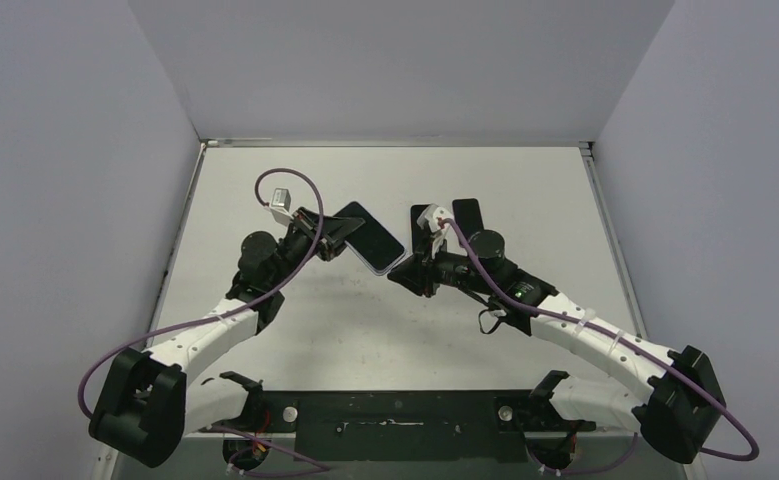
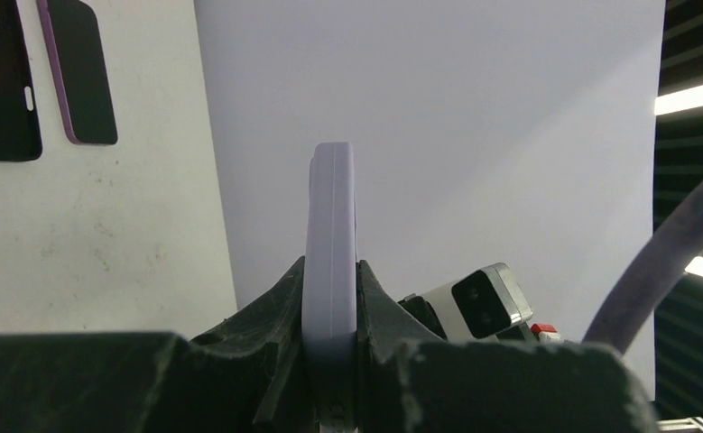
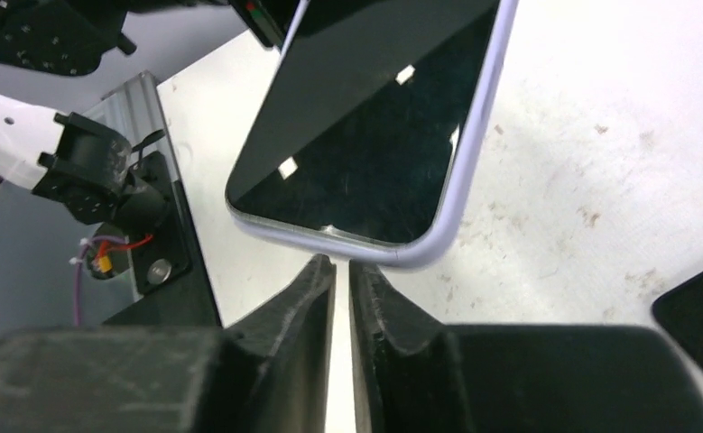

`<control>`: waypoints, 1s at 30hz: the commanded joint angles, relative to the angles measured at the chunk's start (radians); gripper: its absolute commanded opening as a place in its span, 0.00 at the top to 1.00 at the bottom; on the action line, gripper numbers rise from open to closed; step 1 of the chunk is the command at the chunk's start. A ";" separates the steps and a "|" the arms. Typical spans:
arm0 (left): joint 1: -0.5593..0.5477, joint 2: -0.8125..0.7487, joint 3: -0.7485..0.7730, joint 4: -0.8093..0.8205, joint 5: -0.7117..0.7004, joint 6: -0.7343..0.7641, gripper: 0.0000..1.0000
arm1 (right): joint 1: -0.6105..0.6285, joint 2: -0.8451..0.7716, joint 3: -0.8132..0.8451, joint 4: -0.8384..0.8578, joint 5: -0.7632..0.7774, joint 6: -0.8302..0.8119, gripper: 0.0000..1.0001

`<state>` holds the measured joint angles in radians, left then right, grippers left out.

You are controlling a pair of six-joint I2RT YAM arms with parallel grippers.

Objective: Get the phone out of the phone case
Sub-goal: Remove the phone case from the phone.

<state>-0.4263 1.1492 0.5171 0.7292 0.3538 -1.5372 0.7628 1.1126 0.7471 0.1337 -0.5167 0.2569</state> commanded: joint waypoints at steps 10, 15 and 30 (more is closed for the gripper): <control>0.161 0.044 0.221 -0.008 0.487 0.364 1.00 | -0.106 -0.109 0.013 -0.065 -0.358 0.021 0.45; 0.161 0.041 0.294 -0.076 0.587 0.493 1.00 | -0.108 -0.066 0.068 -0.088 -0.399 -0.015 0.40; 0.152 0.008 0.325 -0.013 0.720 0.493 1.00 | -0.074 0.046 0.168 -0.050 -0.476 -0.031 0.45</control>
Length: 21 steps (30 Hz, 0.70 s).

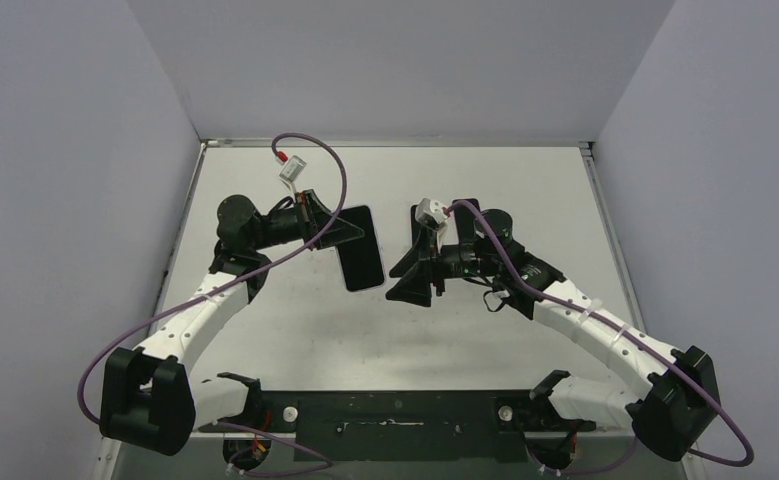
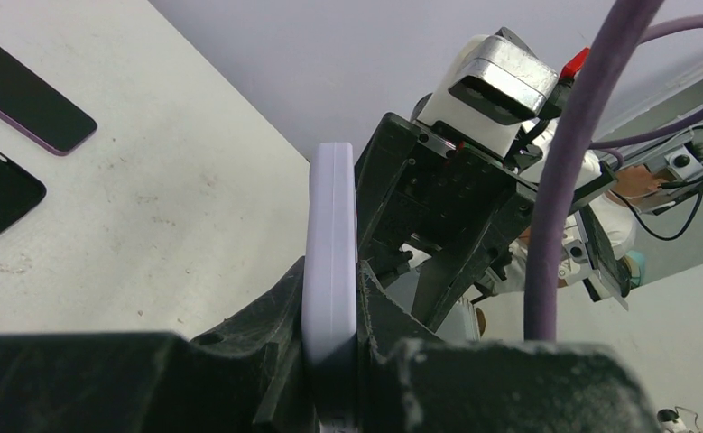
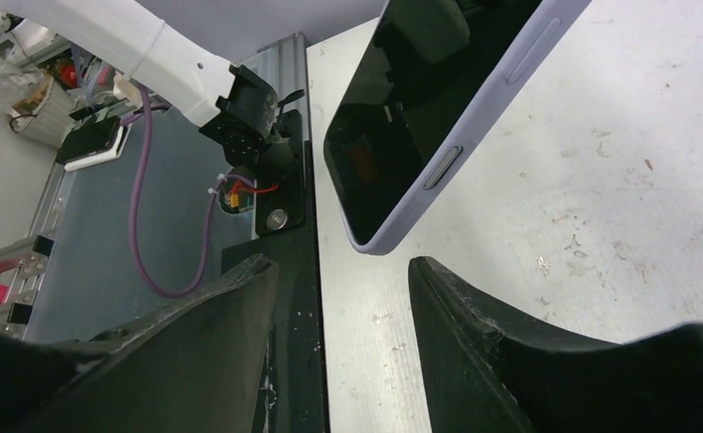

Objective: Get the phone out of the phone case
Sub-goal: Remove the phone case from the phone.

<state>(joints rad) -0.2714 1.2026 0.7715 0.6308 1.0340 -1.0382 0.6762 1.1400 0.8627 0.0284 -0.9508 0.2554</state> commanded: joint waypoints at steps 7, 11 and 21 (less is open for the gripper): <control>-0.026 -0.048 0.075 0.108 0.058 -0.017 1.00 | 0.024 0.054 0.085 0.054 -0.063 -0.043 0.53; -0.039 -0.047 0.080 0.113 0.065 -0.017 1.00 | 0.032 0.073 0.107 0.050 -0.078 -0.050 0.61; -0.045 -0.030 0.105 0.117 0.075 -0.032 1.00 | 0.042 0.093 0.151 -0.022 -0.142 -0.112 0.71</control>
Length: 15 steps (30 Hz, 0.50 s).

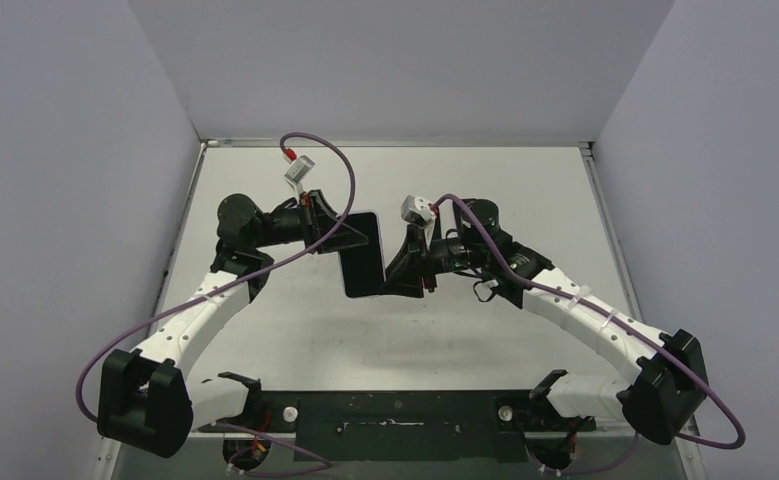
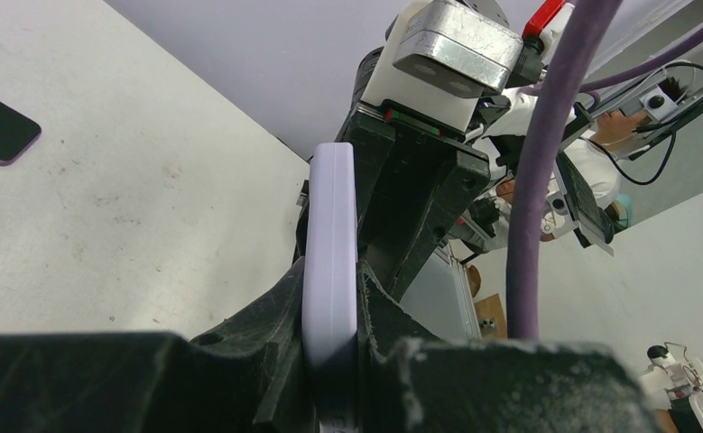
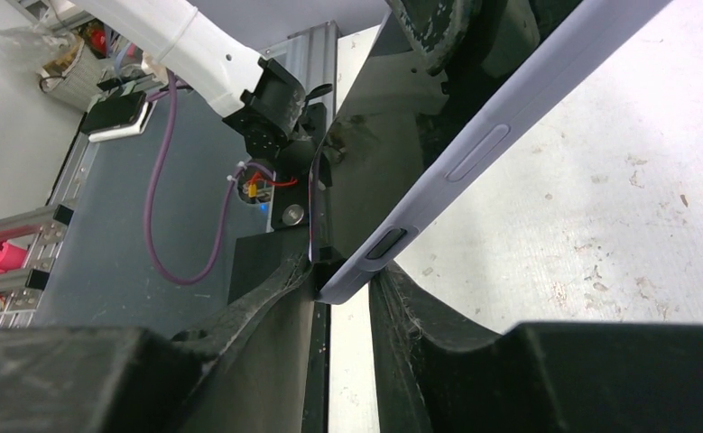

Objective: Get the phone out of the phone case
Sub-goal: Remove the phone case from the phone.

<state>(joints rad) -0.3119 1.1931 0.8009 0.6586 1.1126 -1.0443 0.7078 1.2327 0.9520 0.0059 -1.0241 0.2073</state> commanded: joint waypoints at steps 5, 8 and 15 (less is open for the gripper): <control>-0.006 -0.010 0.084 0.098 0.004 -0.028 1.00 | 0.012 0.011 0.088 -0.082 -0.094 -0.112 0.68; -0.007 -0.006 0.086 0.110 0.007 -0.032 1.00 | 0.012 0.017 0.095 -0.099 -0.104 -0.123 0.67; -0.012 0.000 0.093 0.116 0.012 -0.039 1.00 | 0.013 0.037 0.112 -0.117 -0.111 -0.144 0.72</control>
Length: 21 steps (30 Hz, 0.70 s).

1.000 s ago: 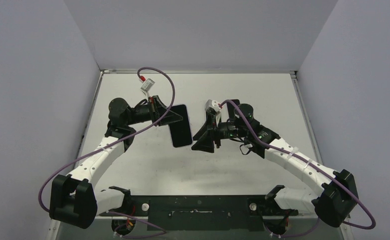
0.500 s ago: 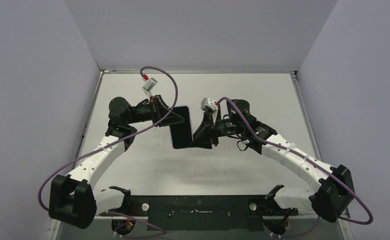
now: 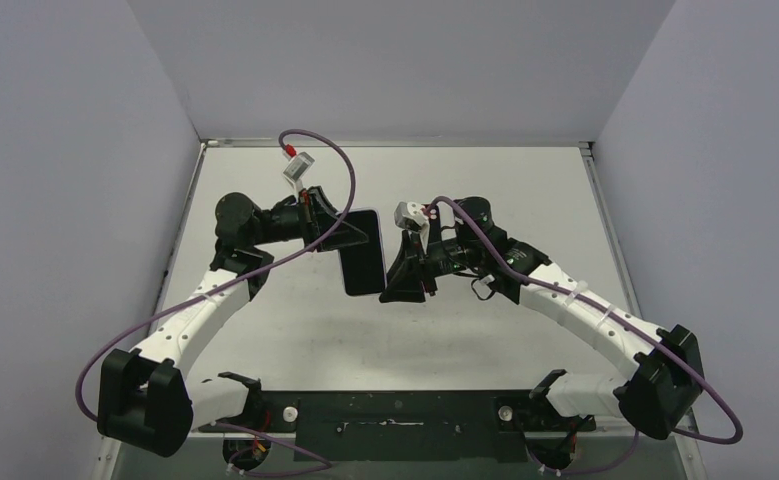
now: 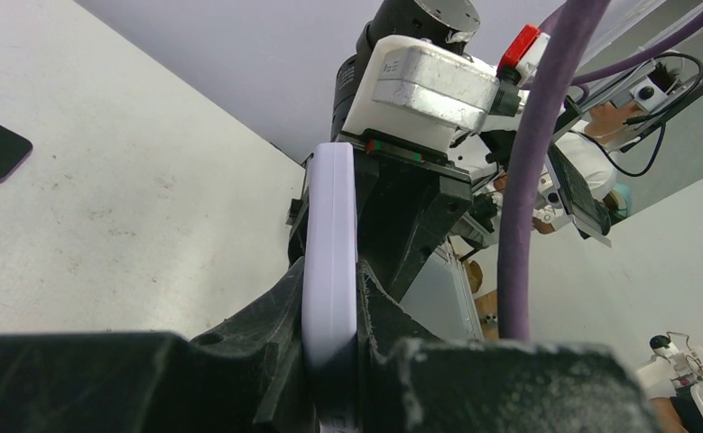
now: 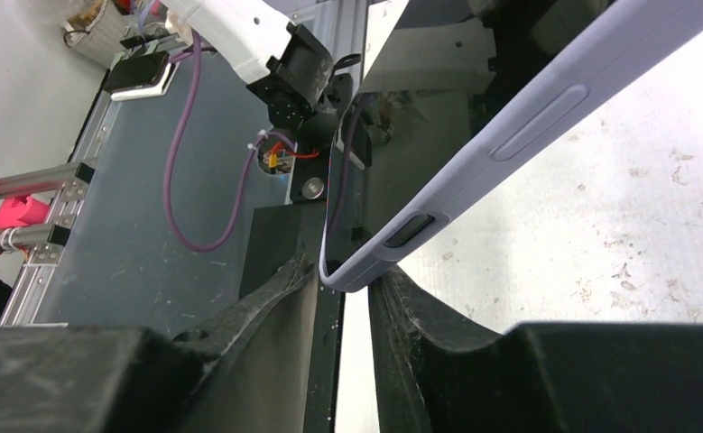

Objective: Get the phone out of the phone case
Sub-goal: Remove the phone case from the phone.

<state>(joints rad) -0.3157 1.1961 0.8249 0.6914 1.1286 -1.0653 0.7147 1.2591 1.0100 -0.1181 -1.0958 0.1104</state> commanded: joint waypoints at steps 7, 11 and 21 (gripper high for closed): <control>-0.022 0.003 0.073 0.086 0.005 -0.030 1.00 | 0.008 0.028 0.074 -0.006 -0.027 -0.075 0.92; -0.023 0.008 0.074 0.077 0.020 -0.060 1.00 | 0.013 0.030 0.088 -0.045 0.008 -0.135 1.00; -0.040 0.033 0.078 0.062 0.070 -0.114 1.00 | 0.057 0.022 0.134 -0.122 0.143 -0.320 1.00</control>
<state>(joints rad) -0.3264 1.2339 0.8478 0.7105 1.1744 -1.0977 0.7498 1.2873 1.0744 -0.2779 -1.0584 -0.0536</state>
